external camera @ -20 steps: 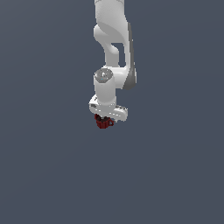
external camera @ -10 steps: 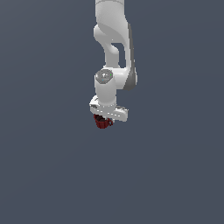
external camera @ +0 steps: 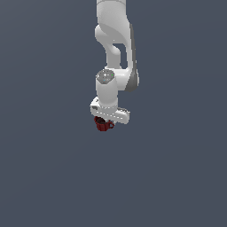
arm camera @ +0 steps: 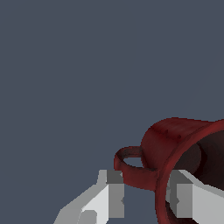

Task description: Pick up the object and move it to a goal position.

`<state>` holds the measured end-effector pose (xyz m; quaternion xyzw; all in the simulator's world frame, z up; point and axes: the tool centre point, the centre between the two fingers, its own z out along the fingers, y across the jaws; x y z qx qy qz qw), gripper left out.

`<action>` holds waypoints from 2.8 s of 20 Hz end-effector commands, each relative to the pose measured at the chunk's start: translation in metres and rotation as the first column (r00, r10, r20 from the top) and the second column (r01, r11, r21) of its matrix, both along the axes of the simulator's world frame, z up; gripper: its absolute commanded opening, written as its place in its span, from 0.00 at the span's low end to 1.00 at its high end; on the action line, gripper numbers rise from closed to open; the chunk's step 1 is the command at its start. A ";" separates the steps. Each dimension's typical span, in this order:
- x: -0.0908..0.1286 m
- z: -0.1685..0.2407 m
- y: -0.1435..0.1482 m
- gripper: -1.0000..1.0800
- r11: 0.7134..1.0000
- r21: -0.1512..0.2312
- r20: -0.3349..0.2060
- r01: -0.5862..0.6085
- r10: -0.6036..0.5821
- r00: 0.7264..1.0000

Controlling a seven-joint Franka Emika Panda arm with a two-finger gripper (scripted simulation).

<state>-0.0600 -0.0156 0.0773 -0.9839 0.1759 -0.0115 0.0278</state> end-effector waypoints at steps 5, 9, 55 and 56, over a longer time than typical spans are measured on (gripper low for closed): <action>0.030 0.021 -0.007 0.00 0.999 -0.023 0.104 0.030 -0.027 0.994; 0.057 0.044 -0.014 0.00 0.997 -0.042 0.206 0.062 -0.052 0.977; 0.152 0.336 -0.067 0.00 0.924 -0.060 0.905 0.378 -0.110 0.412; 0.151 0.342 -0.068 0.00 0.921 -0.058 0.912 0.384 -0.107 0.395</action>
